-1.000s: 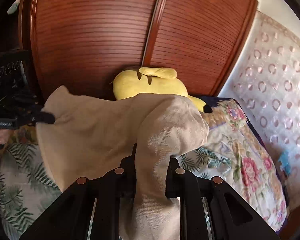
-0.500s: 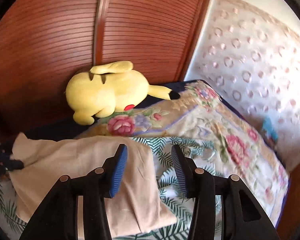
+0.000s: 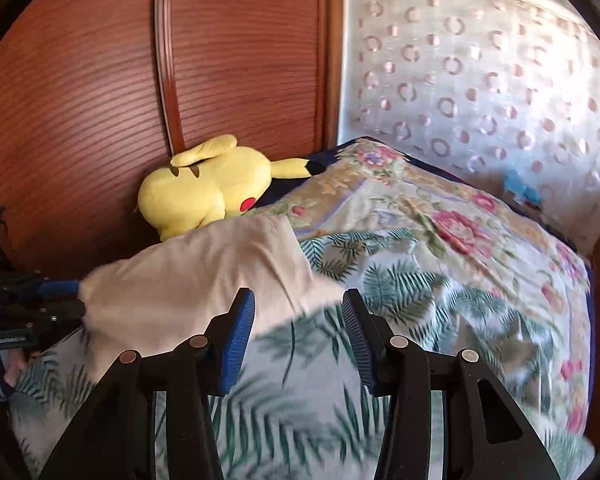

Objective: Fold small clothes

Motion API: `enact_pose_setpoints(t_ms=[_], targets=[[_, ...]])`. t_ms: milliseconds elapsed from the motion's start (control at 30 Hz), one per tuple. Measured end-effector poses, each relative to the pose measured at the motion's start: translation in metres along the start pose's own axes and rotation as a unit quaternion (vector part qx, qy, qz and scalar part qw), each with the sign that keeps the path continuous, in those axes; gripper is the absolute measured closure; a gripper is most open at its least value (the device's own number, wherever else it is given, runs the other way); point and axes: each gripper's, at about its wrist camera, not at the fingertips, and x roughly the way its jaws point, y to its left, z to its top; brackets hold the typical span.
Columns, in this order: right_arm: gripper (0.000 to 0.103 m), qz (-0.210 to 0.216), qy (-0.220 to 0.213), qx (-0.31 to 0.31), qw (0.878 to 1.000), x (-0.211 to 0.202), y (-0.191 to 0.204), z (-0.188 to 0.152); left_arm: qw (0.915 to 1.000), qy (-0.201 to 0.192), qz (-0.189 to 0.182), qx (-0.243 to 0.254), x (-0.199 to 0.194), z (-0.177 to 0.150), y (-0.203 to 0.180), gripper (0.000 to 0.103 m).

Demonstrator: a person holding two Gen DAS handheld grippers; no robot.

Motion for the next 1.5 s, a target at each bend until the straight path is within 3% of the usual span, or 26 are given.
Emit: enact_pose_setpoints(t_ms=[100,200,567,633,767,833,867,1067,1333,1500], targets=[[0.055,-0.014,-0.007,0.014,1.0,-0.028,0.0,-0.02,0.9997,0.008,-0.017,0.013,-0.003,-0.008,-0.013,0.032],[0.055,-0.027,-0.017,0.028,0.999,-0.053,0.003,-0.039,0.9993,0.005,-0.025,0.029,-0.009,-0.014,-0.029,0.024],[0.055,-0.096,-0.049,0.099,0.989,-0.142,0.016,-0.096,0.992,-0.052,-0.053,0.102,-0.042,0.001,-0.117,0.024],[0.04,-0.103,-0.063,0.111,0.987,-0.159,0.019,-0.1,0.989,-0.066,-0.063,0.116,-0.051,0.007,-0.135,0.024],[0.039,-0.128,-0.089,0.125,0.98,-0.195,0.03,-0.103,0.9838,-0.092,-0.072,0.136,-0.069,0.013,-0.164,0.022],[0.021,-0.15,-0.099,0.131,0.975,-0.21,0.035,-0.105,0.9816,-0.104,-0.073,0.143,-0.079,0.014,-0.175,0.022],[0.019,-0.152,-0.109,0.134,0.973,-0.218,0.039,-0.106,0.9808,-0.109,-0.074,0.144,-0.084,0.015,-0.18,0.022],[0.017,-0.182,-0.148,0.139,0.962,-0.255,0.058,-0.105,0.9777,-0.133,-0.076,0.144,-0.104,0.019,-0.198,0.02],[0.017,-0.198,-0.163,0.14,0.956,-0.258,0.08,-0.117,0.9758,-0.151,-0.052,0.15,-0.119,0.015,-0.211,0.02],[0.017,-0.202,-0.161,0.143,0.955,-0.249,0.07,-0.126,0.9766,-0.148,-0.054,0.146,-0.12,0.014,-0.212,0.02]])
